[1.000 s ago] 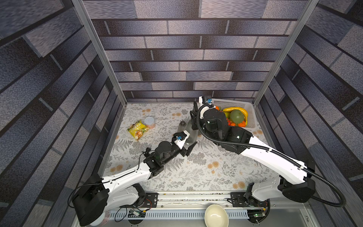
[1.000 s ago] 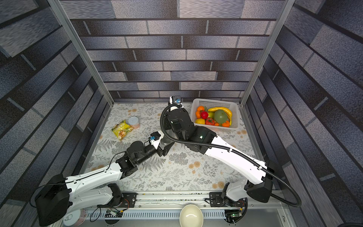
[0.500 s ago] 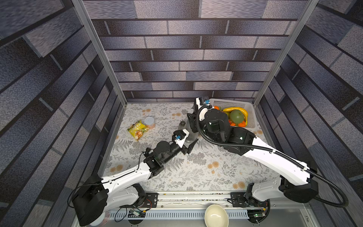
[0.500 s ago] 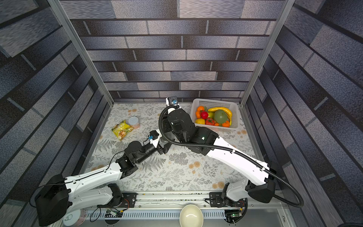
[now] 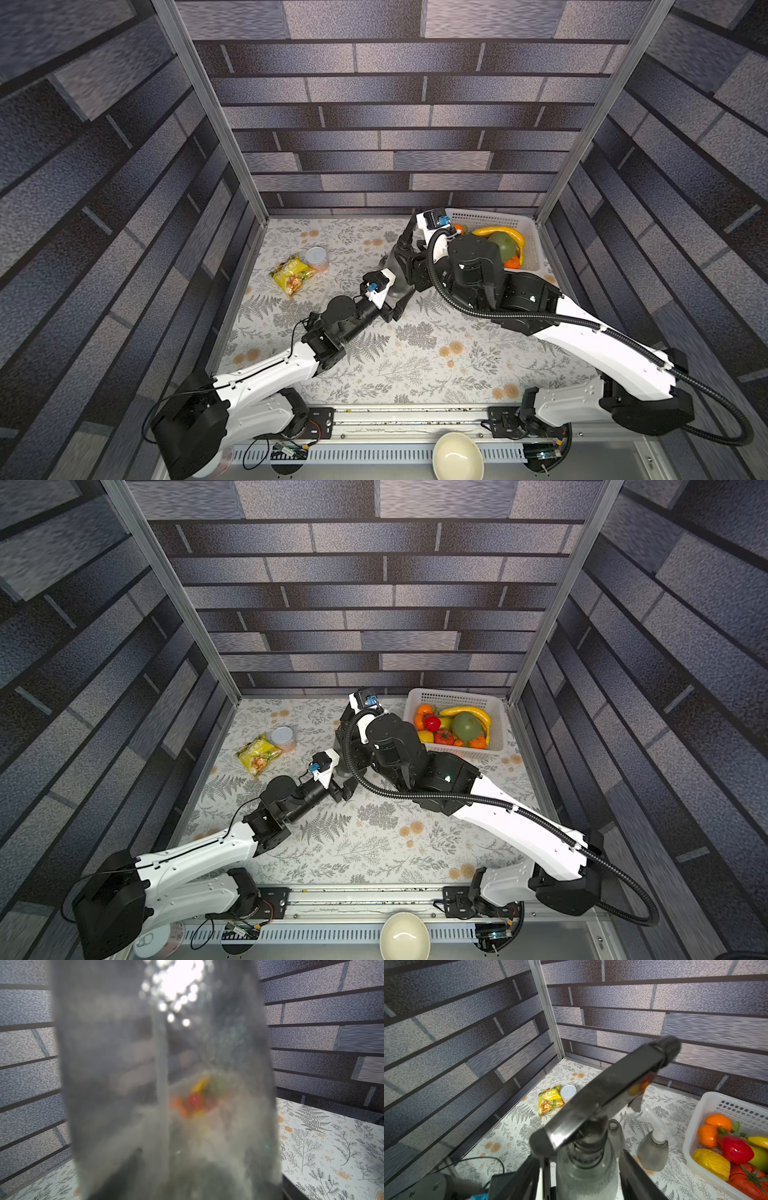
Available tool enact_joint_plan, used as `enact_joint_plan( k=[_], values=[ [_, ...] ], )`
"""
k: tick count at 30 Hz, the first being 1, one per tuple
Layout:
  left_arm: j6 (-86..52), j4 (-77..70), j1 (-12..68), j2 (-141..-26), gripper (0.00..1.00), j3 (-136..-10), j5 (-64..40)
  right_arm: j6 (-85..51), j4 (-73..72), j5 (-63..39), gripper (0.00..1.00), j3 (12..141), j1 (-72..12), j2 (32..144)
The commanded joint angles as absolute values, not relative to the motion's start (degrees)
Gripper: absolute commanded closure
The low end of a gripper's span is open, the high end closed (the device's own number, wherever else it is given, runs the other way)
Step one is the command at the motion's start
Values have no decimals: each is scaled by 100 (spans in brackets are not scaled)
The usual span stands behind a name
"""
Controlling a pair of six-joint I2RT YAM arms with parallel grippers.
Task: Attach spray nozzles to spray bottles
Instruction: Screw the spray nozzle on the spray bottle.
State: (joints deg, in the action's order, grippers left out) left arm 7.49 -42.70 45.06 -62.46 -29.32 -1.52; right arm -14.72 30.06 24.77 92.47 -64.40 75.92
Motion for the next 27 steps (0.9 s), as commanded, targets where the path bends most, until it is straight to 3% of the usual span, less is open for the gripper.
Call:
enact_joint_plan(
  k=[1, 12, 16, 27],
  values=[
    [738, -4488, 4418, -6039, 25, -3085, -279, -1408, 3252, 2079, 37, 9155, -6513, 7252],
    [727, -4446, 4390, -5873, 25, -3027, -379, -1121, 3213, 2082, 40, 8796, -6452, 6696],
    [687, -4476, 4401, -5854, 25, -3010, -439, -1047, 2997, 2207, 30, 8860, -6336, 6786],
    [686, -4482, 4508, -5906, 25, -2975, -483, -925, 2783, 2162, 28, 9140, -6117, 7026]
  ],
)
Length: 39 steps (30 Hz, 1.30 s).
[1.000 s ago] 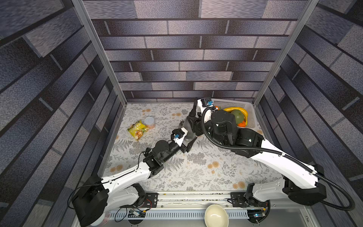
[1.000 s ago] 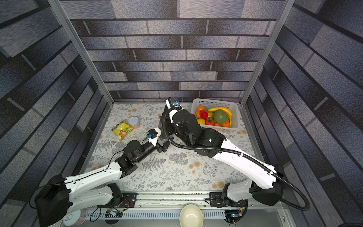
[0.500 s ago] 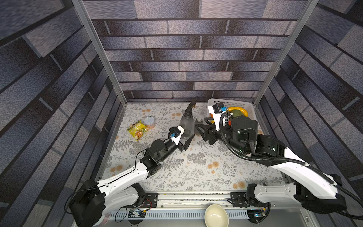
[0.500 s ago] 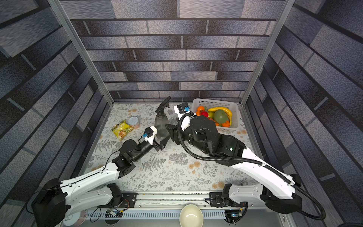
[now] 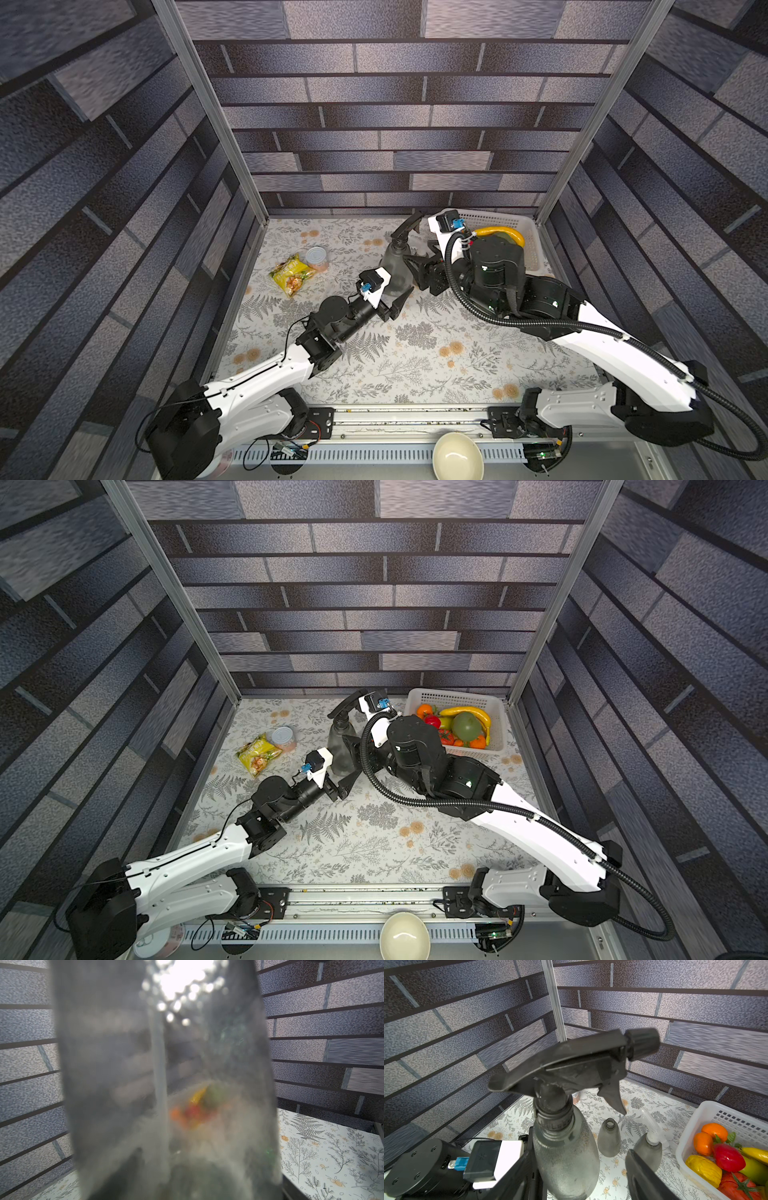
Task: Attach spray nozzles to spray bottles
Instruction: Screw the spray nozzle on the spray bottle.
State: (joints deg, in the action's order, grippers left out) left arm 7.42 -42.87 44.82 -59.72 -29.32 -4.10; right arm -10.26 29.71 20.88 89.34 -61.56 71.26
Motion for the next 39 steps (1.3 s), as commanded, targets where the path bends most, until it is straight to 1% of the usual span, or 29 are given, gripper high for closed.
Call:
enact_joint_plan(
  k=[1, 7, 12, 15, 16, 20, 24, 28, 30, 32, 34, 37, 39],
  values=[
    [685, -4474, 4511, -5906, 25, -2967, -496, -858, 2830, 2179, 28, 9168, -6111, 7016],
    [637, -4465, 4500, -5863, 25, -2927, -614, -432, 3438, 1676, 12, 9573, -5923, 6997],
    [547, -4403, 4505, -5777, 25, -2910, -808, 28, 3580, 412, 5, 9609, -5362, 6884],
    [411, -4351, 4491, -5714, 25, -2897, -967, 257, 3418, -480, 0, 9430, -4815, 6747],
    [369, -4328, 4485, -5697, 25, -2893, -1027, 358, 3301, -915, 0, 9299, -4587, 6684],
    [187, -4209, 4491, -5634, 25, -2893, -1253, 688, 3240, -1935, 0, 9212, -4030, 6743],
    [15, -4109, 4483, -5599, 25, -2909, -1447, 679, 3158, -3038, 0, 9338, -3450, 6964],
    [-71, -4210, 4495, -5628, 25, -2907, -1485, 272, 2667, -3866, 0, 9285, -3278, 7250],
    [-92, -4226, 4494, -5651, 25, -2927, -1485, 124, 2558, -4191, 2, 9305, -3279, 7359],
    [-101, -4227, 4491, -5667, 25, -2936, -1494, -166, 2321, -4394, 7, 9267, -3281, 7432],
    [-111, -4266, 4483, -5716, 25, -2953, -1494, -635, 1840, -4732, 15, 9117, -3275, 7513],
    [-116, -4315, 4477, -5794, 25, -2977, -1494, -1360, 1120, -5128, 34, 8815, -3290, 7571],
    [-117, -4324, 4481, -5836, 25, -2993, -1503, -1674, 635, -5099, 37, 8571, -3296, 7498]
  ],
)
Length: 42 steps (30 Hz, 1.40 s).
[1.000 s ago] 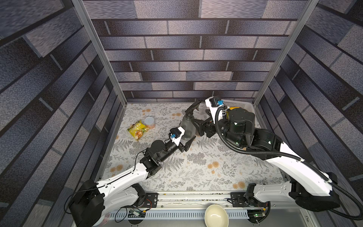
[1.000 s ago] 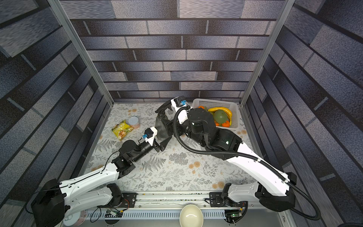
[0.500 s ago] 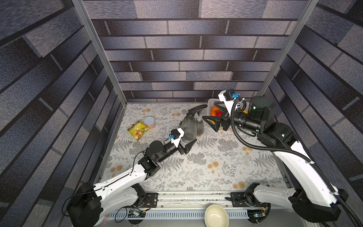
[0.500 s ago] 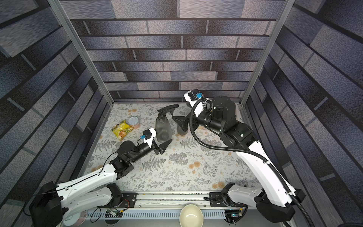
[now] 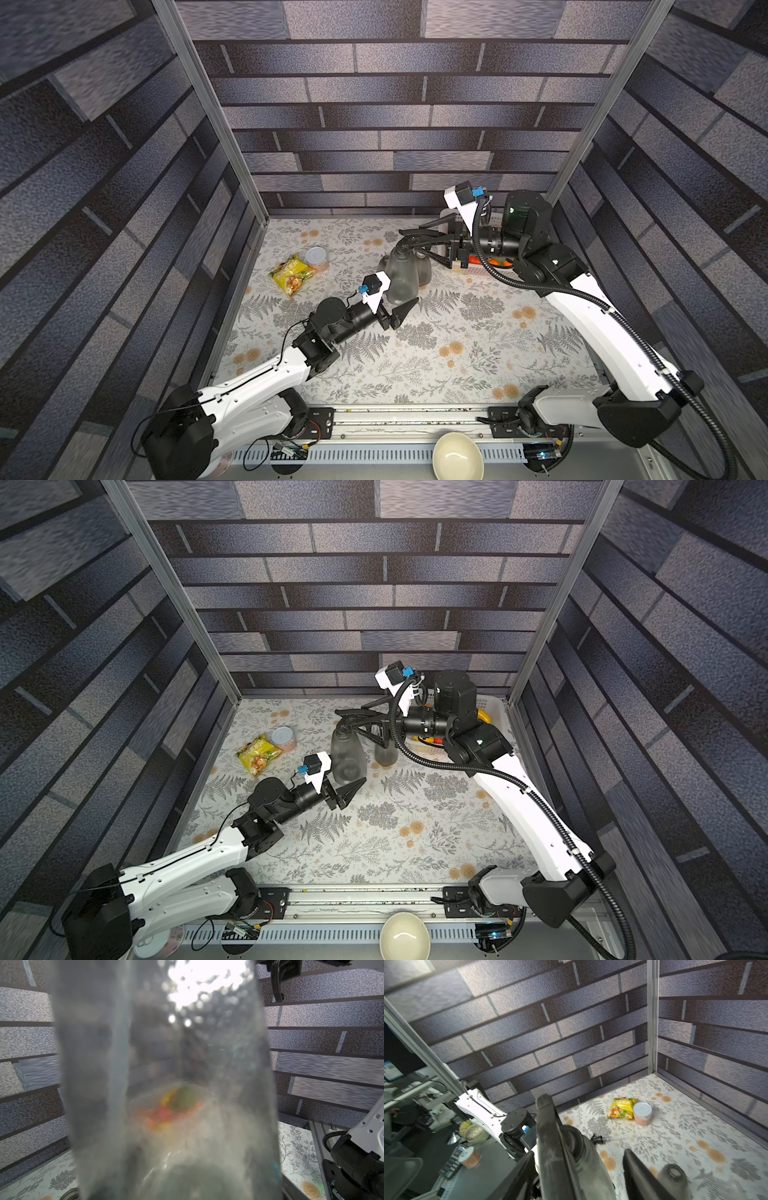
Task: Attach spray nozzles to spray bottles
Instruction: Screw the spray nozzle on the spray bottle.
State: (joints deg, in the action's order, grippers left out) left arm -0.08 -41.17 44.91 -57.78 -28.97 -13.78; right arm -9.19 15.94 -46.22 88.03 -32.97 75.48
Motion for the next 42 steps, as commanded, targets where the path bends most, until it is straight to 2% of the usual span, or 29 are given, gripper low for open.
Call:
enact_joint_plan(
  k=[1, 7, 12, 24, 31, 38, 42],
  values=[
    [-118, -4315, 4466, -5852, 25, -3004, -1520, -1719, 603, -5068, 39, 8550, -3327, 7480],
    [-83, -4268, 4461, -5915, 25, -3082, -1529, -1292, 1289, -4462, 60, 8777, -3683, 7534],
    [-47, -4170, 4452, -5849, 25, -3109, -1547, -871, 2144, -3979, 72, 9026, -3806, 7650],
    [390, -3630, 4517, -5696, 26, -3170, -1446, -254, 3569, -3180, 77, 9669, -4036, 7839],
    [511, -3393, 4533, -5661, 26, -3194, -1432, 284, 4268, -3236, 77, 9949, -4064, 7917],
    [517, -3725, 4535, -5651, 26, -3164, -1282, -136, 3907, -3533, 77, 9527, -4067, 7955],
    [506, -4121, 4553, -5760, 25, -3140, -1015, -438, 3826, -3024, 77, 9320, -4160, 7903]
  ],
)
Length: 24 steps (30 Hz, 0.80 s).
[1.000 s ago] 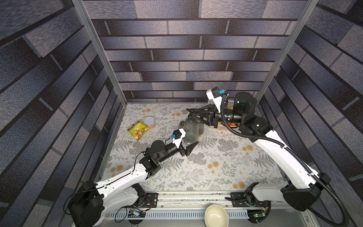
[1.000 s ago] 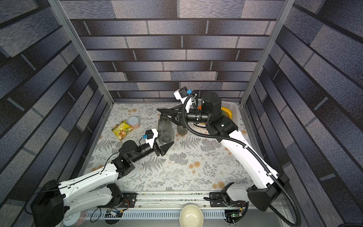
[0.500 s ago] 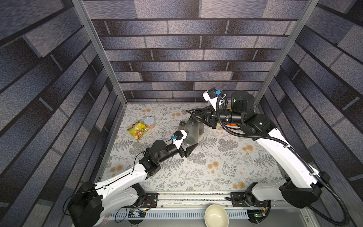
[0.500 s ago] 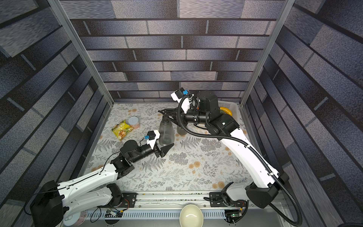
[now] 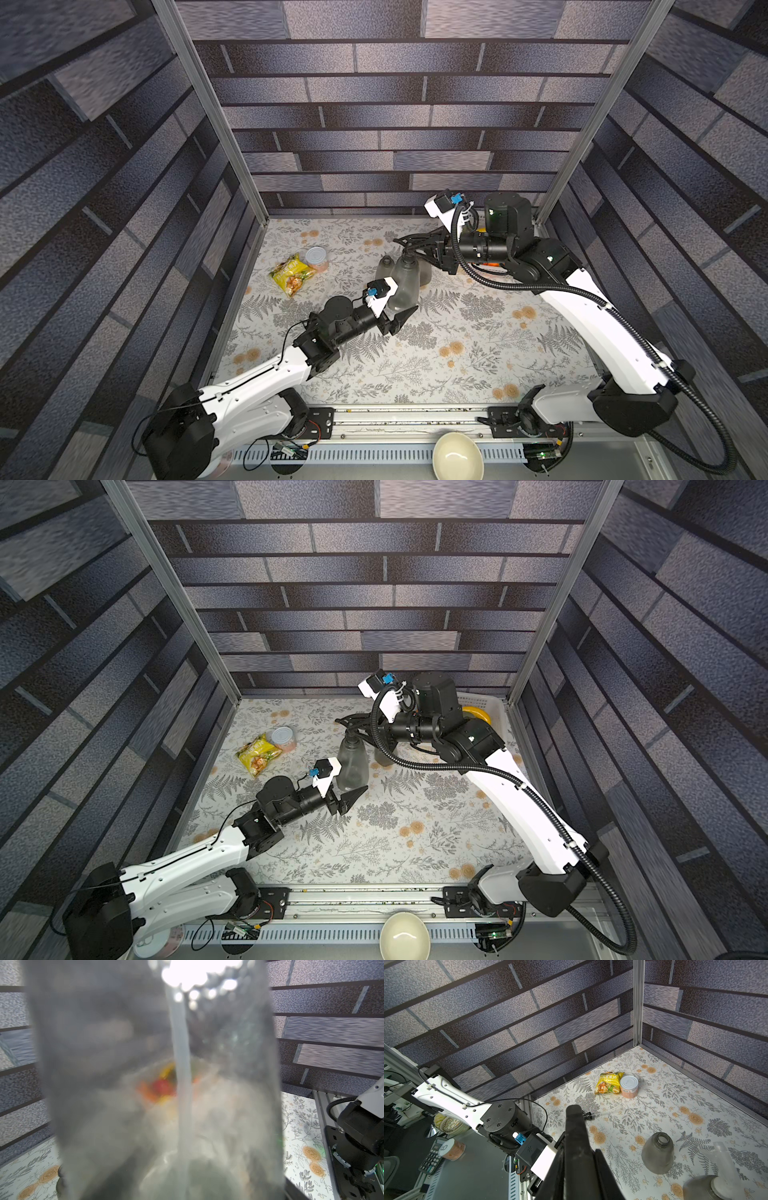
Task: Attach spray nozzles to spray bottles
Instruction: Screw the spray nozzle on the spray bottle.
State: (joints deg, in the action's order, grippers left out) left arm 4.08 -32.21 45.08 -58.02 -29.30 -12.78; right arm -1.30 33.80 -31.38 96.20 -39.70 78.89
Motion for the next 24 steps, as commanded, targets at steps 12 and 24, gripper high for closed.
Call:
enact_joint_plan(
  k=[12, 24],
  values=[
    [898, -4599, 4705, -6088, 26, -3328, 30, -1474, 3794, 859, 79, 8919, -5361, 7972],
    [1229, -4816, 4896, -6436, 26, -3568, 512, -2427, 3294, 3628, 78, 9419, -6341, 8690]
  ],
)
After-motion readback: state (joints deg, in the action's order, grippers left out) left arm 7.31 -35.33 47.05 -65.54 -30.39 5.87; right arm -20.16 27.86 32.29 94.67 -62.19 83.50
